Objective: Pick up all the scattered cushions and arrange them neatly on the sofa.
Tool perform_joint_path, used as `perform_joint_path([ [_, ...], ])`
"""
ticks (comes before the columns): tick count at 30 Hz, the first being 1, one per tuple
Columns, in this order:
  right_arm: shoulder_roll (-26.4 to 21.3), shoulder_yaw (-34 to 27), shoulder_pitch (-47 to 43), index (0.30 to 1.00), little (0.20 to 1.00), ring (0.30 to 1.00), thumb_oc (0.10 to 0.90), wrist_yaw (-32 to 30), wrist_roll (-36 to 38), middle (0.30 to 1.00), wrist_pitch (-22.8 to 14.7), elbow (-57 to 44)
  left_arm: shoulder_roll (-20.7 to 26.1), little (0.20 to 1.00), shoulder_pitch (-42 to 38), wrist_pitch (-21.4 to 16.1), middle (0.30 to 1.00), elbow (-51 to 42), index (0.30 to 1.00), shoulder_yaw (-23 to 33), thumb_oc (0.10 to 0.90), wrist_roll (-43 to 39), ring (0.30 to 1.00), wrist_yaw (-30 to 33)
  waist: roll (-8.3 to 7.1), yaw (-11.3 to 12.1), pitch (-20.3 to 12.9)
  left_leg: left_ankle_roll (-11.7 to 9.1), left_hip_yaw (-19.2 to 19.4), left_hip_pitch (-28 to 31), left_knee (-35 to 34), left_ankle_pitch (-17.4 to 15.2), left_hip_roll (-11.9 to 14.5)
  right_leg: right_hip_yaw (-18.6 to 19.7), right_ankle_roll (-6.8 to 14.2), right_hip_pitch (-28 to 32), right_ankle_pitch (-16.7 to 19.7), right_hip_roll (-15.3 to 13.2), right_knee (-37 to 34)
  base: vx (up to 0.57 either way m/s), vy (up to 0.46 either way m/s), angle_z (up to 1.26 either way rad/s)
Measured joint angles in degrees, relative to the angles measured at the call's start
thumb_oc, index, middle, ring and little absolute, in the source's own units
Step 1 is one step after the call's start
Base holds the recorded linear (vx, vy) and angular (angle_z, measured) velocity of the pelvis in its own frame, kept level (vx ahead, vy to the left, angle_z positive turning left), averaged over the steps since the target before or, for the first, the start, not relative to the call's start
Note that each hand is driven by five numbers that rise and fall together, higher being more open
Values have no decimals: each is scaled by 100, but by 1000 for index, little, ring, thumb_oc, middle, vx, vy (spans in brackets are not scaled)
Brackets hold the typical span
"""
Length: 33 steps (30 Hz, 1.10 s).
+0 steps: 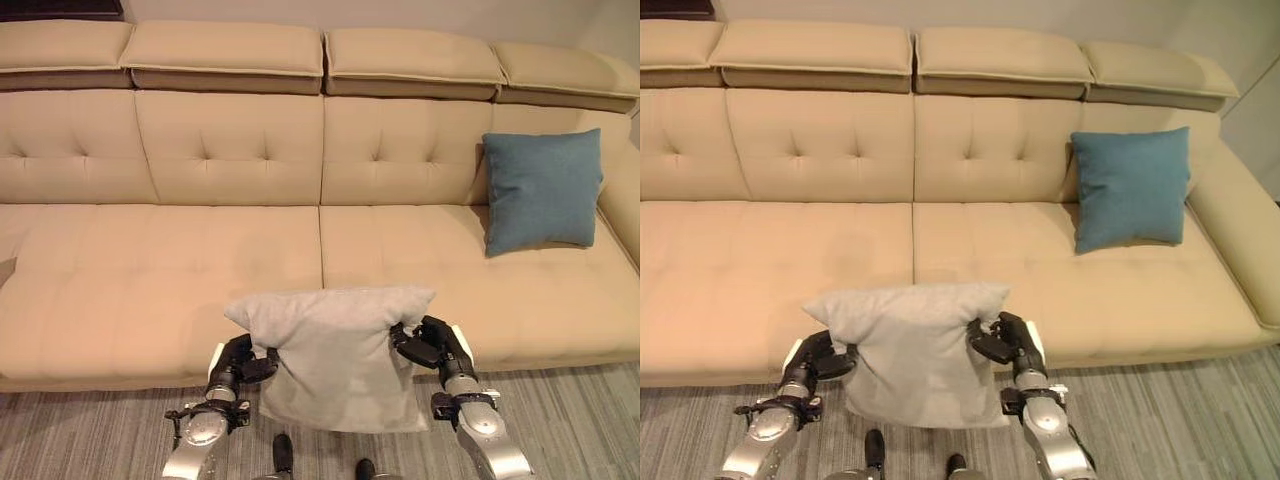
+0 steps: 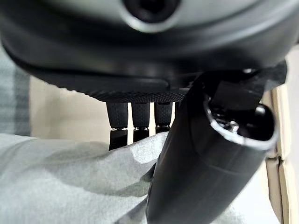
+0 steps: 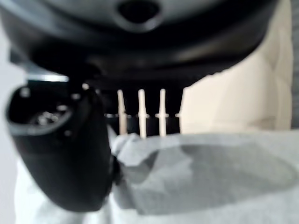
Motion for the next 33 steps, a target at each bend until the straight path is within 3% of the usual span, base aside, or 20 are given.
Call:
perform_joint_path([
  [1, 24, -1, -12, 300, 300, 300, 400, 17, -9, 300, 1, -5, 6, 300, 4, 1, 300, 1, 300, 4, 400, 3, 300, 1, 37, 17, 26, 63, 49, 78, -2, -56, -14, -20, 200, -252, -143, -79, 491, 184, 30, -27],
  [3, 29, 14, -23, 300, 300, 300, 400, 27, -125, 300, 2, -17, -1, 300, 34, 0, 300, -3, 300, 64, 400, 13, 300, 1, 48, 87, 24, 28, 192, 213, -5, -193, -75, -448, 137, -466, -197, -358, 92, 266, -4, -25],
  [4, 28, 21, -23, 300, 300, 300, 400, 26, -131, 300, 2, -26, 0, 300, 33, -1, 300, -10, 300, 79, 400, 16, 300, -2, 37, 71, 31, 13, 137, 226, -4, -263, -91, -515, 68, -559, -142, -311, -222, 203, -14, -14],
  [6, 21, 43, -28, 300, 300, 300, 400, 29, -139, 300, 6, -25, -60, 300, 33, 4, 300, 36, 300, 111, 400, 20, 300, 3, 45, 35, 41, -3, 73, 230, -7, -324, -58, -291, -1, -782, -100, -77, -636, 163, -56, 5],
  [9, -48, 31, -1, 300, 300, 300, 400, 10, -147, 300, 25, -22, -136, 300, 57, 11, 300, 90, 300, 109, 400, 65, 300, -11, 6, -119, 57, -101, -28, 306, -1, -326, -75, -313, -169, -951, 434, 76, -1414, 139, -92, 32],
  [11, -127, 12, 57, 300, 300, 300, 400, 5, -183, 300, 27, -5, -255, 300, 164, 12, 300, 90, 300, 79, 400, 71, 300, -73, -90, -185, 69, -249, -201, 558, -55, -405, -138, -298, -293, -727, 910, 83, -1790, 154, -121, 48],
  [13, -213, -85, 165, 300, 300, 300, 400, 4, -216, 300, 27, 11, -396, 300, 272, 17, 300, 89, 300, 51, 400, 71, 300, -87, 59, -251, 51, -401, -439, 675, -44, -487, 47, -359, -573, -390, 1306, 285, -2057, 119, -161, 58],
  [14, -363, -156, 183, 300, 300, 300, 400, -2, -233, 300, 31, 19, -531, 300, 298, 15, 300, 56, 300, -6, 400, 71, 300, -100, 195, -223, 61, -584, -530, 661, 109, -586, 271, -573, -659, -96, 1388, 481, -2454, 51, -139, 53],
  [15, -424, -212, 177, 300, 300, 300, 400, -1, -241, 300, 31, 16, -562, 300, 276, 15, 300, 45, 300, -41, 400, 72, 300, -113, 199, -232, 58, -629, -537, 554, 287, -586, 323, -665, -806, 40, 1480, 553, -2666, 49, -153, 39],
  [18, -511, -351, 117, 300, 300, 300, 400, -26, -251, 300, 30, -7, -637, 300, 123, 17, 300, 63, 300, -150, 400, 71, 300, -135, 123, -253, 91, -894, -510, -25, 1439, -677, 401, -844, -913, 242, 1386, 567, -2879, 53, -97, 37],
  [19, -513, -390, 114, 300, 300, 300, 400, -52, -249, 300, 31, -7, -668, 300, 66, 19, 300, 83, 300, -160, 400, 71, 300, -136, 44, -260, 138, -934, -501, -367, 2191, -721, 407, -880, -997, 341, 1330, 532, -2890, 54, -39, 18],
  [21, -522, -385, 121, 300, 300, 300, 400, -85, -248, 300, 30, -8, -685, 300, 98, 18, 300, 78, 300, -158, 400, 67, 300, -153, 29, -222, 146, -963, -502, -536, 2688, -757, 505, -877, -1132, 494, 1223, 608, -2891, 83, -7, -1],
  [25, -522, -467, 118, 300, 300, 300, 400, -129, -207, 300, 42, -25, -664, 300, -98, 19, 300, 44, 300, -147, 400, 70, 300, -237, -81, -261, 197, -978, -420, -652, 1887, -759, 719, -900, -1182, 528, 1092, 744, -2890, 108, 62, 0],
  [28, -444, -467, 138, 300, 300, 300, 400, -164, -195, 300, 46, -7, -618, 300, -120, 19, 300, 3, 300, -134, 400, 69, 300, -232, -97, -252, 210, -1067, -376, -462, 491, -560, 796, -878, -1130, 536, 1062, 967, -2889, 97, 123, -16],
  [31, -373, -448, 148, 300, 300, 300, 400, -160, -196, 300, 61, -5, -538, 300, -89, 21, 300, 2, 300, -131, 400, 70, 300, -230, -20, -314, 200, -833, -430, -181, 132, -154, 697, -744, -1089, 669, 1023, 1132, -2889, 84, 107, -36],
  [32, -337, -457, 156, 300, 300, 300, 400, -162, -196, 300, 62, -4, -514, 300, -92, 26, 300, 1, 300, -143, 400, 70, 300, -230, -63, -366, 203, -809, -421, -124, 99, 79, 639, -660, -1036, 702, 989, 1078, -2893, 132, 178, -43],
  [33, -303, -464, 151, 300, 300, 300, 400, -170, -194, 300, 60, -31, -483, 300, -70, 44, 300, 0, 300, -158, 400, 72, 300, -238, -74, -374, 199, -697, -305, 19, -85, 99, 526, -566, -968, 715, 981, 971, -2862, 108, 158, -35],
])
